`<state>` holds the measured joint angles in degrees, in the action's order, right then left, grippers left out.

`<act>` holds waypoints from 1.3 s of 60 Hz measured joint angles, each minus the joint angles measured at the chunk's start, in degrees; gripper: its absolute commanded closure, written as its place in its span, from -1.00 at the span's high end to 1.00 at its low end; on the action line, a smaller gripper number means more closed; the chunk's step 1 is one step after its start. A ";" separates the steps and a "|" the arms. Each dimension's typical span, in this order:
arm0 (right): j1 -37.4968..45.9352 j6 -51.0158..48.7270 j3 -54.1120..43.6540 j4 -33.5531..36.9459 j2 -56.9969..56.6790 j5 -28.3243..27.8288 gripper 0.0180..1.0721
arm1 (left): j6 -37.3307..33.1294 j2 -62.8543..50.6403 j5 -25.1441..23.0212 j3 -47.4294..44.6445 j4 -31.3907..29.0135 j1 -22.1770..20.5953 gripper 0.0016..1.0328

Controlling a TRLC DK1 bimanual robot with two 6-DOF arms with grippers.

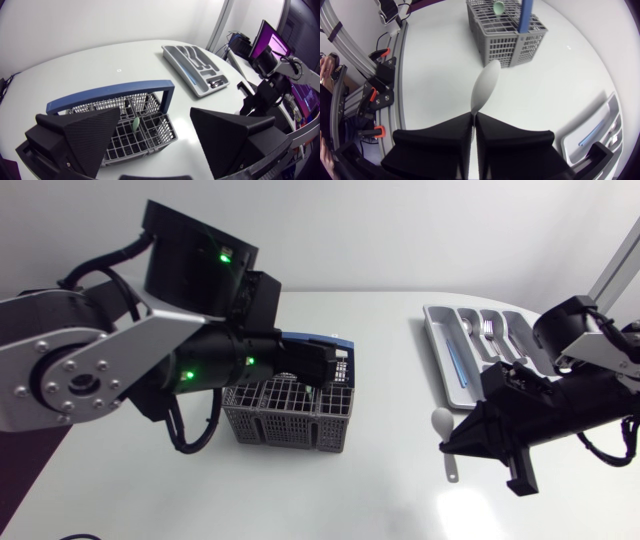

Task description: Unload the cutlery basket into the drawer organizer.

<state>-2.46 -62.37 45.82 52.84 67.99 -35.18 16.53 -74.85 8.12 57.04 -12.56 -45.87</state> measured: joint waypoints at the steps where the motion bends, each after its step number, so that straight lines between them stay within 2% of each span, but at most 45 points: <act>1: 1.75 -1.22 0.44 0.42 0.48 0.22 -0.89 | 0.00 -0.50 1.18 0.20 -0.57 -0.35 0.89; 14: 13.46 -11.39 5.73 0.74 5.07 4.00 -0.89 | -0.02 -5.25 10.49 3.08 -6.03 -3.48 0.89; 25: 20.17 -17.40 9.14 -3.19 11.23 7.02 -0.89 | -0.02 -6.60 13.49 3.45 -6.27 -3.82 0.85; 45: 25.53 -23.61 10.78 -20.98 19.28 15.13 -0.88 | -0.04 -9.16 20.28 3.45 -6.47 -5.33 0.85; 69: 26.99 -29.44 10.36 -45.07 29.20 26.47 -0.82 | -0.07 -9.22 20.92 3.45 -5.60 -5.35 0.85; 78: 26.95 -32.09 8.68 -50.47 31.50 31.28 -0.71 | -0.26 -9.22 20.92 3.45 -5.01 -5.35 0.85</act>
<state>24.49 -94.45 54.50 2.37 99.48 -3.90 16.27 -84.07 29.04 60.49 -17.56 -51.22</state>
